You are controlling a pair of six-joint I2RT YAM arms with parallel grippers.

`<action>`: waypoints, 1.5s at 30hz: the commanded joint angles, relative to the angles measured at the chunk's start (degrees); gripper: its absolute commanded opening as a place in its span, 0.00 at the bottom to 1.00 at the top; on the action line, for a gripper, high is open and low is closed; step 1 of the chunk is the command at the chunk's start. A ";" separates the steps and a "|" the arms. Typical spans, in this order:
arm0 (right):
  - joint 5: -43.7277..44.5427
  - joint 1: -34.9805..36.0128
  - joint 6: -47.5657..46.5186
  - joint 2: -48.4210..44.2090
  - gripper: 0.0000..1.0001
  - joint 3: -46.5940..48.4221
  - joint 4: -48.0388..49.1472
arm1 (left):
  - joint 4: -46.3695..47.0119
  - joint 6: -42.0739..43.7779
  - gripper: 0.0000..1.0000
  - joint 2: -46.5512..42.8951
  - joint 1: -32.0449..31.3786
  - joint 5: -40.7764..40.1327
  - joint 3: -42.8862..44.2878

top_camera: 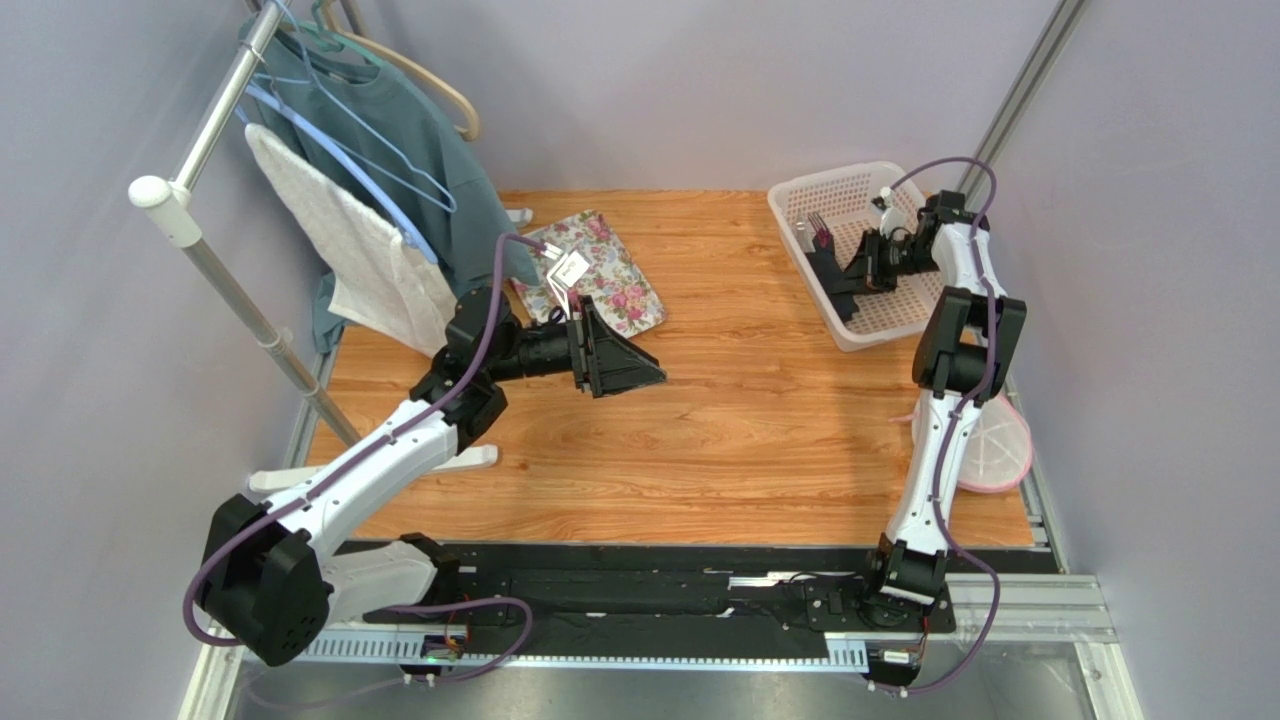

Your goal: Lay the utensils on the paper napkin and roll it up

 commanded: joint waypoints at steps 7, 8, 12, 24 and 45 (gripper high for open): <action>9.82 0.02 8.16 1.62 0.04 -3.06 -1.10 | 1.46 -1.56 0.70 -0.21 0.50 -0.35 -0.38; 10.79 0.02 8.42 1.71 0.08 -3.06 -1.10 | 1.46 -1.56 0.70 -0.12 0.50 -0.27 -0.30; 15.72 0.28 9.48 1.45 0.24 -2.62 -0.92 | 1.11 -1.65 0.70 0.05 0.68 -0.27 -0.03; 25.82 2.30 8.07 -4.26 0.51 -6.13 3.20 | 1.11 -2.00 0.70 0.76 0.77 -0.09 0.32; 24.78 2.92 5.26 -14.28 0.74 -2.00 8.39 | -1.17 -0.24 0.71 1.02 1.73 0.00 0.49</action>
